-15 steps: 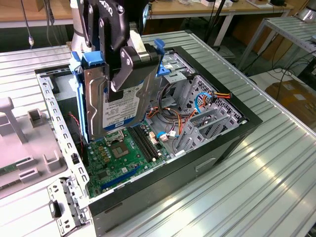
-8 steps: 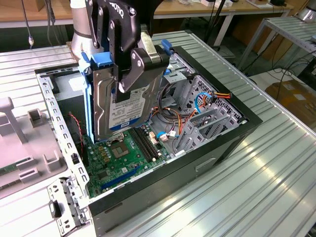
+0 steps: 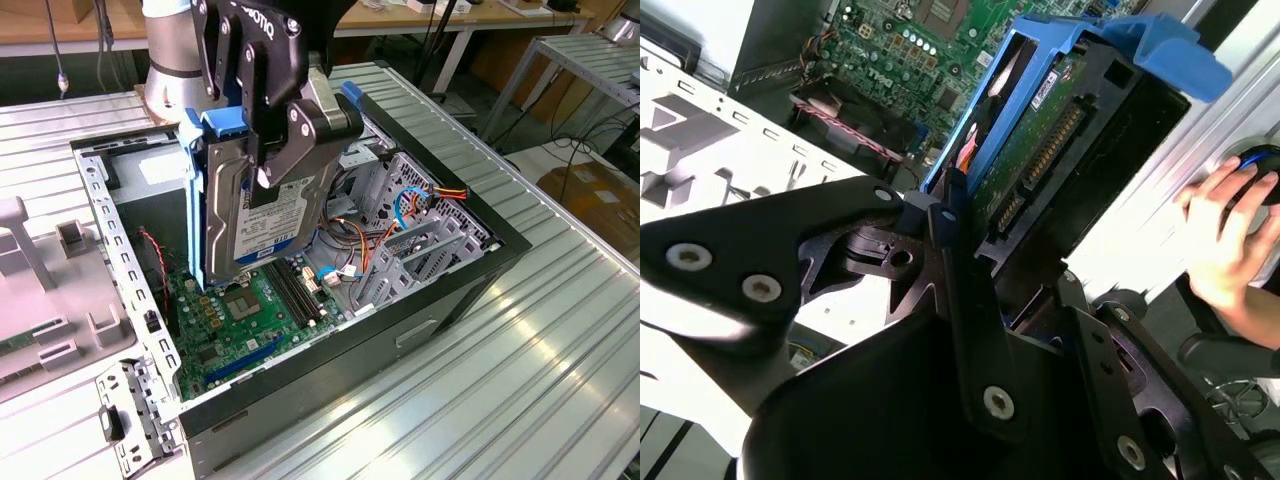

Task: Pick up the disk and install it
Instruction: 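Pick up the disk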

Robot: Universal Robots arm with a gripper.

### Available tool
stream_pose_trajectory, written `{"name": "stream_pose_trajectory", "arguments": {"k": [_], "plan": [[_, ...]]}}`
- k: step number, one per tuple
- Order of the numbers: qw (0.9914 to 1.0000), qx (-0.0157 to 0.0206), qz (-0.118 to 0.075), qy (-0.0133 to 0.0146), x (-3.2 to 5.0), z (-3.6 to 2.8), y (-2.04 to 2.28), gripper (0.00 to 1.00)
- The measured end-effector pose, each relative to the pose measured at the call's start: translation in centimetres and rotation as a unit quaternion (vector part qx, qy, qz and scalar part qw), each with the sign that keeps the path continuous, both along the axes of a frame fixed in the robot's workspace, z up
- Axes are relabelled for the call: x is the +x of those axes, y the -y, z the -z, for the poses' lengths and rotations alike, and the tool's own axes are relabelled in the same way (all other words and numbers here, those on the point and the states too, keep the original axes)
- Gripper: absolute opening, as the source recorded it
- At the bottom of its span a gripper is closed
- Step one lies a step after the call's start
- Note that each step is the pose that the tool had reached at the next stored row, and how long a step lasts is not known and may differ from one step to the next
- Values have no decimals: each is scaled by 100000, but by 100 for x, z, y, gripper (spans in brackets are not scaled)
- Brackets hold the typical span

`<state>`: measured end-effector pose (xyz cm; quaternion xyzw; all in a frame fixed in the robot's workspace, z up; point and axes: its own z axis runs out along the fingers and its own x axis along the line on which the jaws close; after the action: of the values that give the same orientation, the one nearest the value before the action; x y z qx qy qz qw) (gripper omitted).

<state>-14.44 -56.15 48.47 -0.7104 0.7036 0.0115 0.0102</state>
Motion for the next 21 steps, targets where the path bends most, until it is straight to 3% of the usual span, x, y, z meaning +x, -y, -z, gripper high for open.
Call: {"name": "stream_pose_trajectory", "arguments": {"k": [21], "plan": [[100000,2,-1,-41,252,6,94,36]]}}
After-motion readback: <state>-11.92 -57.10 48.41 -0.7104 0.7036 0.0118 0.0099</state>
